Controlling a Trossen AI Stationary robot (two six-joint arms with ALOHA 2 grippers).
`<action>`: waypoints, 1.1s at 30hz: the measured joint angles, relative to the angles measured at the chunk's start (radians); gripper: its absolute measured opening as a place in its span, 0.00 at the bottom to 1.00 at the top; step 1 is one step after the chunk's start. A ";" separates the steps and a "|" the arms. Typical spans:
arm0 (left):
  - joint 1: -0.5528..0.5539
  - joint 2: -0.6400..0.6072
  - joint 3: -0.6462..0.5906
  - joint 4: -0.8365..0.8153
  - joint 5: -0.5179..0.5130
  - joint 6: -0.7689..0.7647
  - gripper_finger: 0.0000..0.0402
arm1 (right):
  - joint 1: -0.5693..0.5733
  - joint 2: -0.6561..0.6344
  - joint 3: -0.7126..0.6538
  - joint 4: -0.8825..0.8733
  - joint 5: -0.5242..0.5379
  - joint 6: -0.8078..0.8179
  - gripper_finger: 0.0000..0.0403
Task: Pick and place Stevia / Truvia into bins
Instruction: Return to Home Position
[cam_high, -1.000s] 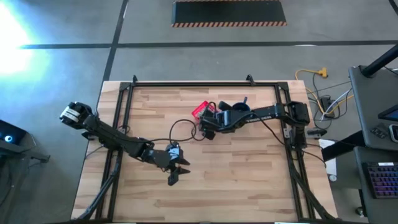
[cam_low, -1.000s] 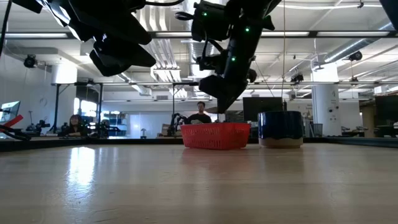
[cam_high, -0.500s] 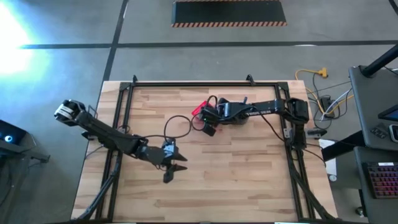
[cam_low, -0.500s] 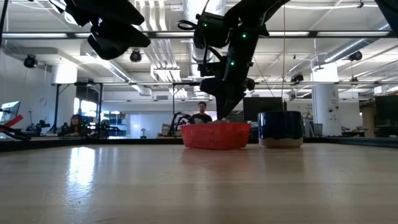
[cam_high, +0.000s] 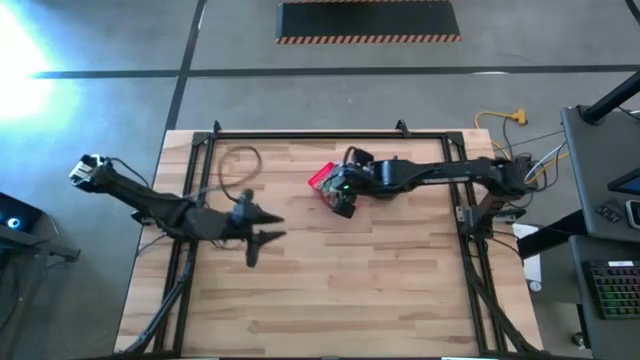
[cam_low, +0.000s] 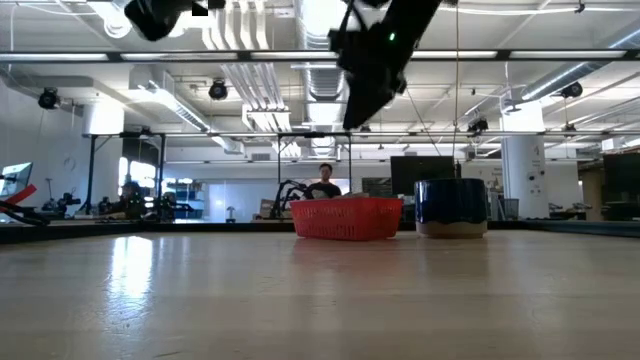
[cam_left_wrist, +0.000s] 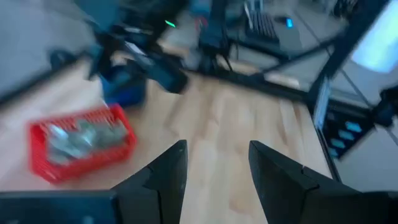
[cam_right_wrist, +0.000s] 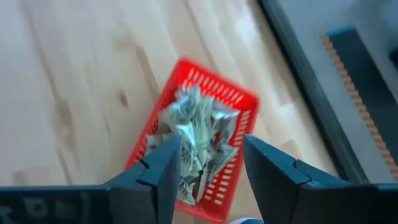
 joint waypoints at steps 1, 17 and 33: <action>0.000 -0.027 0.003 -0.001 -0.018 0.025 0.39 | 0.005 -0.028 -0.001 0.001 0.000 -0.008 0.40; 0.013 -0.221 0.004 0.177 -0.237 0.517 0.39 | 0.131 -0.568 -0.210 0.052 0.001 -0.022 0.36; 0.210 -0.181 -0.073 0.284 0.084 0.626 0.39 | 0.177 -1.060 -0.741 0.575 -0.331 -0.022 0.32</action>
